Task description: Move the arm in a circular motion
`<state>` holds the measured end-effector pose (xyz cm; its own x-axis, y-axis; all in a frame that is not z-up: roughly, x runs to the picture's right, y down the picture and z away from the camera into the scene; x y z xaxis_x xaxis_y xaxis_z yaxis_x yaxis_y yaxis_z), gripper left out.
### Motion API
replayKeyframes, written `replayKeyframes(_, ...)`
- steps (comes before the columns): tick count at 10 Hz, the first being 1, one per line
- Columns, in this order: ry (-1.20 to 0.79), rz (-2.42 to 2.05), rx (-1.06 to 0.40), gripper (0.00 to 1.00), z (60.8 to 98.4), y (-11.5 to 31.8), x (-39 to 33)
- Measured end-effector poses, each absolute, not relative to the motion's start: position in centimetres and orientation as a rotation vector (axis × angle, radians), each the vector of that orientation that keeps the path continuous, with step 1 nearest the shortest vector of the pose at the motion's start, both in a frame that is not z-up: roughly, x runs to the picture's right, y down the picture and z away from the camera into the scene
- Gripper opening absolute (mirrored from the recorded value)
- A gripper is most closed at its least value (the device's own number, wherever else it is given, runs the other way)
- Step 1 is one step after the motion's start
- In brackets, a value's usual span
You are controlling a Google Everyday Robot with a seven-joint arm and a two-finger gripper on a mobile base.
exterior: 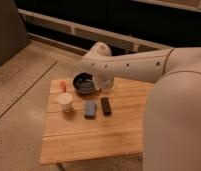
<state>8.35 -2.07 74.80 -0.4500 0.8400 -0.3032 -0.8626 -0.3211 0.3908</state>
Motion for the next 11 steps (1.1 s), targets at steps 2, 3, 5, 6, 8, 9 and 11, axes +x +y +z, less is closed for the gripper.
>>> replayKeyframes(2, 0.582, 2.04, 0.007, 0.65, 75.6, -8.1, 13.1)
replayKeyframes(3, 0.522, 2.047, -0.001, 0.65, 76.7, -11.2, 13.0)
replayKeyframes(5, 0.346, 1.968, -0.095, 0.65, 78.9, -16.0, 8.2)
replayKeyframes(6, 0.274, 1.909, -0.151, 0.65, 79.5, -17.0, 5.0)
replayKeyframes(8, 0.133, 1.782, -0.26, 0.65, 80.2, -18.5, -1.0)
replayKeyframes(9, 0.097, 1.751, -0.284, 0.65, 80.3, -18.9, -2.5)
replayKeyframes(11, 0.077, 1.732, -0.297, 0.65, 80.3, -19.1, -3.3)
